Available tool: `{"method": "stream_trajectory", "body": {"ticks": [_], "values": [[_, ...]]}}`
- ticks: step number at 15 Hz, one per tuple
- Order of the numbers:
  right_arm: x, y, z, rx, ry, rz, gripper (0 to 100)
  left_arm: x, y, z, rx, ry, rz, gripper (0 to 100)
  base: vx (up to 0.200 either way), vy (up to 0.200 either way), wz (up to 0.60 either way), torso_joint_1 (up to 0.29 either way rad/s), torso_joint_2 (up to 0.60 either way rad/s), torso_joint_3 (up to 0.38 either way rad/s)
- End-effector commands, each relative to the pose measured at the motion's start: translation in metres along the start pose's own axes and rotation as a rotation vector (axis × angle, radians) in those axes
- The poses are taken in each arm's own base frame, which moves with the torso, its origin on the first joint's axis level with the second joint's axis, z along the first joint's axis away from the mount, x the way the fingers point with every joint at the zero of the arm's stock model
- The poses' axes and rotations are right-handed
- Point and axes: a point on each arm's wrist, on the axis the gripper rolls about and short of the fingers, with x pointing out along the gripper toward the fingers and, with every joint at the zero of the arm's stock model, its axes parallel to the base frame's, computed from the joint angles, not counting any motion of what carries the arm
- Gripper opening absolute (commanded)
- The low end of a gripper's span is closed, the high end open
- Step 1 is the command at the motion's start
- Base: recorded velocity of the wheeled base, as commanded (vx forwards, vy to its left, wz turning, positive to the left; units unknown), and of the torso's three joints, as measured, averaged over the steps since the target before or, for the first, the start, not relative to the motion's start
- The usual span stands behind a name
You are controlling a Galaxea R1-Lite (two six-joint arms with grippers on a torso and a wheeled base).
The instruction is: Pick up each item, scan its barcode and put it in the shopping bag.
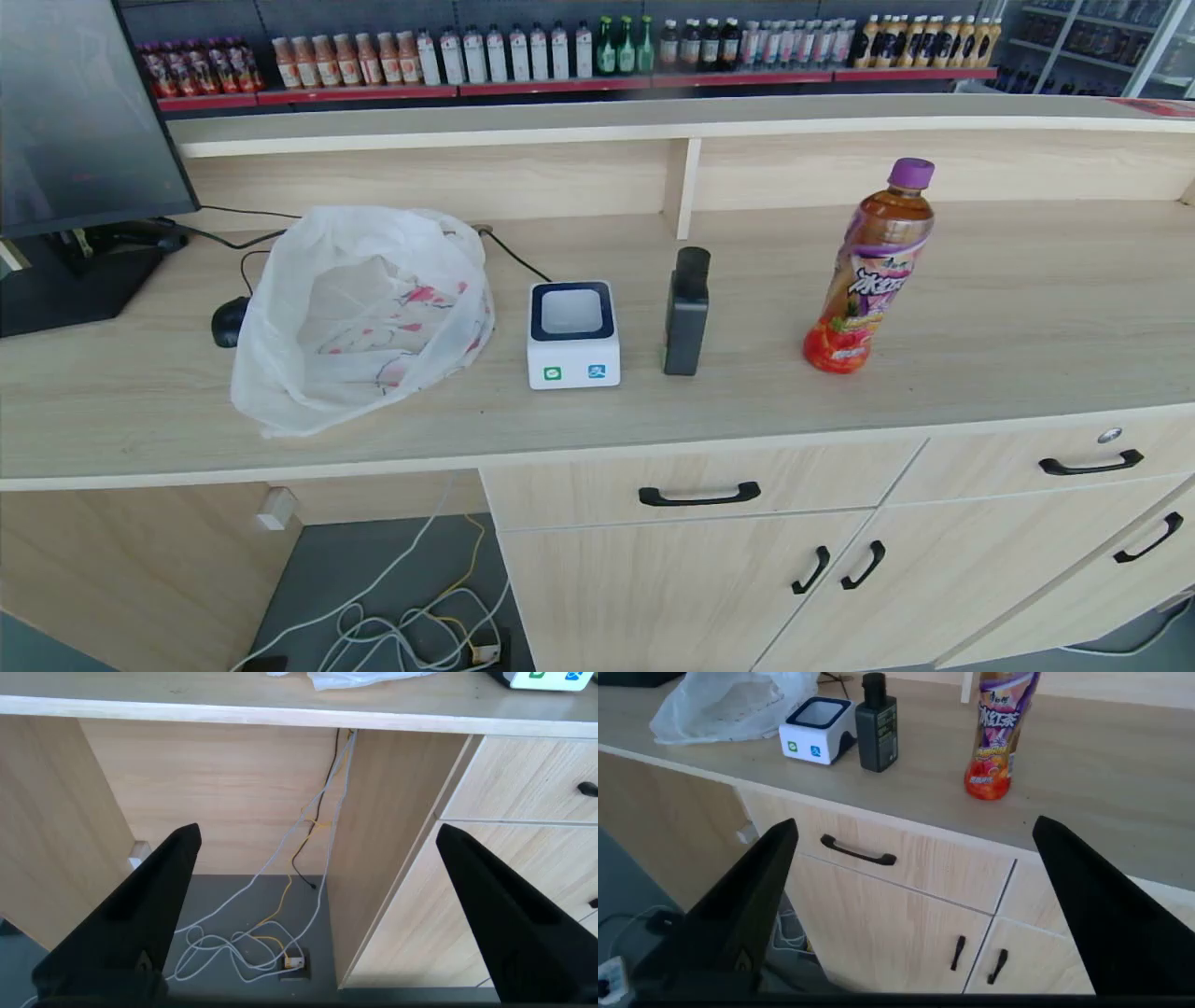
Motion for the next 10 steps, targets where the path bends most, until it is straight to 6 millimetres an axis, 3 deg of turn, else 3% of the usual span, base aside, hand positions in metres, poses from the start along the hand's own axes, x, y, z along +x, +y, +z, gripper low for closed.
{"method": "stream_trajectory", "body": {"ticks": [1, 5, 10], "values": [[0.050, 0.001, -0.013, 0.055, 0.115, 0.168, 100, 0.000, 0.000, 0.000, 0.000, 0.000, -0.001, 100, 0.000, 0.000, 0.00, 0.000, 0.00, 0.000], [0.099, 0.005, -0.004, 0.049, 0.043, 0.235, 100, 0.000, 0.000, 0.000, 0.000, 0.000, -0.001, 100, 0.000, 0.000, 0.00, 0.000, 0.00, 0.000], [0.118, 0.006, 0.006, 0.000, 0.018, 0.242, 100, 0.000, 0.000, 0.000, 0.000, 0.000, -0.001, 100, 0.000, 0.000, 0.00, 0.000, 0.00, 0.000]]}}
